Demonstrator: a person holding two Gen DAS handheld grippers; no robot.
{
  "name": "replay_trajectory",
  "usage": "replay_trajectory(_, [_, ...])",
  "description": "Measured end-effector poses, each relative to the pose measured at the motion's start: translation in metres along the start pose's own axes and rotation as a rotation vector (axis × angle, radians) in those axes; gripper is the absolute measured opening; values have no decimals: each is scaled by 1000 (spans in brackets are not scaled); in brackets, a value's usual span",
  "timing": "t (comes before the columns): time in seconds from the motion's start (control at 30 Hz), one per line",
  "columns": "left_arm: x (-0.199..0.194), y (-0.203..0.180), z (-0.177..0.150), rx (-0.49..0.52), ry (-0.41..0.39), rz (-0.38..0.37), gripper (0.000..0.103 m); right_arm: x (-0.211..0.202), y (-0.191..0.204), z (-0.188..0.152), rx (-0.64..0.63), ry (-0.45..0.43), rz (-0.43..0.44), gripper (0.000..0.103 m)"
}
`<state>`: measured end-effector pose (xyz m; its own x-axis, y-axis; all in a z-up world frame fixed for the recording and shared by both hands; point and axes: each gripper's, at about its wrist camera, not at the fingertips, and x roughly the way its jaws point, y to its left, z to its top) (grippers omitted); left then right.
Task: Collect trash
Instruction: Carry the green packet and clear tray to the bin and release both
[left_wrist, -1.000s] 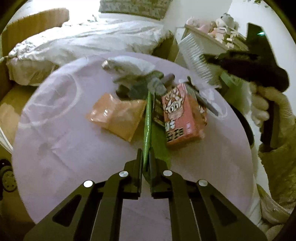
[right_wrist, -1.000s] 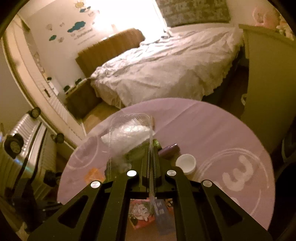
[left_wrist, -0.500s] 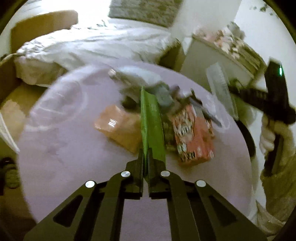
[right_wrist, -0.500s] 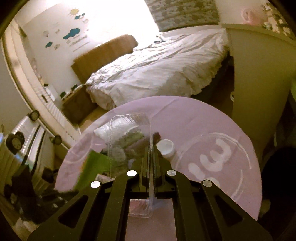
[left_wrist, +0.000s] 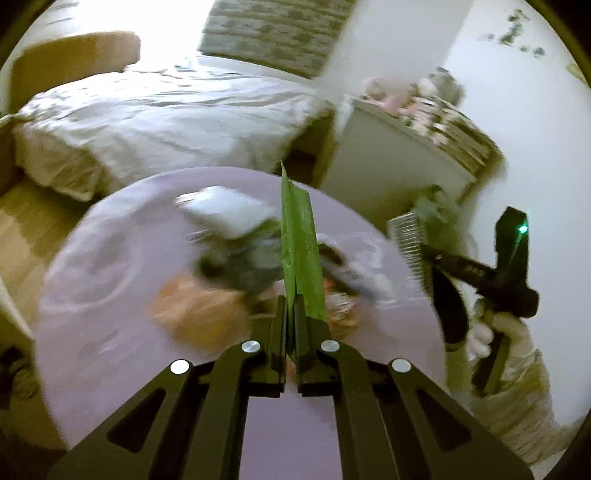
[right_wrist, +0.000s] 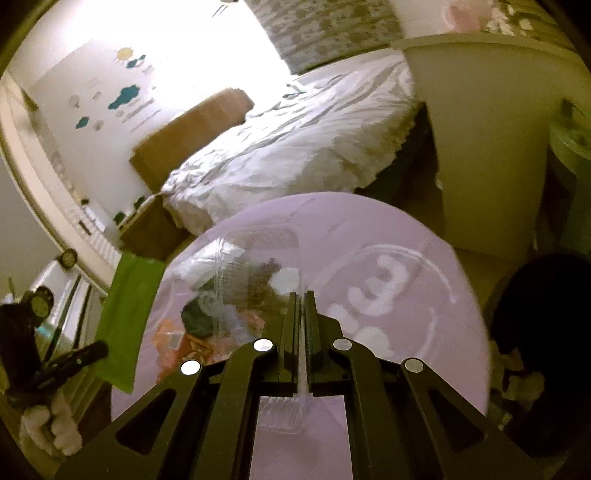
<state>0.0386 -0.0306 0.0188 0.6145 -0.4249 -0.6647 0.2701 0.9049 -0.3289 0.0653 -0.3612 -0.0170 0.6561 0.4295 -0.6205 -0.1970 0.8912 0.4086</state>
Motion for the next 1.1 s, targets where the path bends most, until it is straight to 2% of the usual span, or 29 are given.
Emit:
replay_trajectory(0.17, [45, -56, 18, 81, 26, -107, 4, -23, -39, -5, 62, -31, -63, 4])
replay_trajectory(0.33, [100, -116, 26, 140, 83, -234, 4, -49, -85, -11, 140, -71, -136, 4])
replay_trajectory(0.57, [165, -175, 22, 193, 185, -325, 4, -78, -156, -25, 253, -96, -248, 4])
replay_trajectory(0.8, [214, -216, 15, 248, 266, -346, 4, -80, -204, -47, 340, -75, -302, 4])
replay_trajectory(1.1, [245, -241, 8, 298, 324, -336, 4, -69, -237, -66, 412, -49, -322, 4])
